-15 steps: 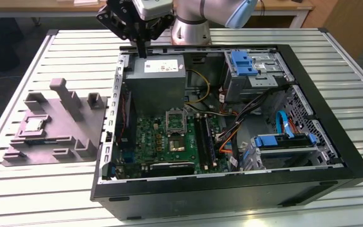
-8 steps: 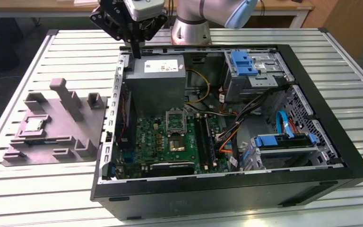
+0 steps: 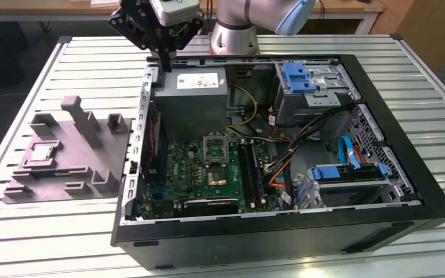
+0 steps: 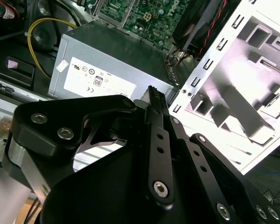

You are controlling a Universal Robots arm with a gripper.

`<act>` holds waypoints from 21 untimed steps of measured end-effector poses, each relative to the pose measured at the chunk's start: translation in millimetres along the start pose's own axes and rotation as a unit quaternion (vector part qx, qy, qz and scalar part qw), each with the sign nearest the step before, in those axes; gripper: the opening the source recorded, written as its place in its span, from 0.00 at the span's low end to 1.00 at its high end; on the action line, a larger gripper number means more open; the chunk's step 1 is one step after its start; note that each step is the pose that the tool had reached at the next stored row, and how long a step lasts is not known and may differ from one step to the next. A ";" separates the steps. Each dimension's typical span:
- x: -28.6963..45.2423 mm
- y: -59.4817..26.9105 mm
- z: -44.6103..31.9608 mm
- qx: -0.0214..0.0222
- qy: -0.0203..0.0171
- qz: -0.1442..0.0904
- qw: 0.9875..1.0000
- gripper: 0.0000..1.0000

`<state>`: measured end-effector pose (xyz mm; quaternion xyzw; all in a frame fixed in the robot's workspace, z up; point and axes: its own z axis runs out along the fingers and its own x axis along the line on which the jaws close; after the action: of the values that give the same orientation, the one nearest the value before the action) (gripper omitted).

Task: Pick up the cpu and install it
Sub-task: 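Reach for the cpu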

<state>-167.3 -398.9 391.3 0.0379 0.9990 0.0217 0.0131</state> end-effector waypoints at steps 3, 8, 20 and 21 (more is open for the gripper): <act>1.0 -0.1 0.2 0.000 0.000 0.000 1.000 0.11; 4.6 -0.4 1.0 0.000 0.000 0.000 1.000 0.11; 13.8 -1.3 4.6 0.000 0.000 0.000 1.000 0.11; 14.2 -1.3 4.6 0.000 0.000 0.000 1.000 0.11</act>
<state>-181.4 -398.9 386.3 0.0379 0.9990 0.0217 0.0130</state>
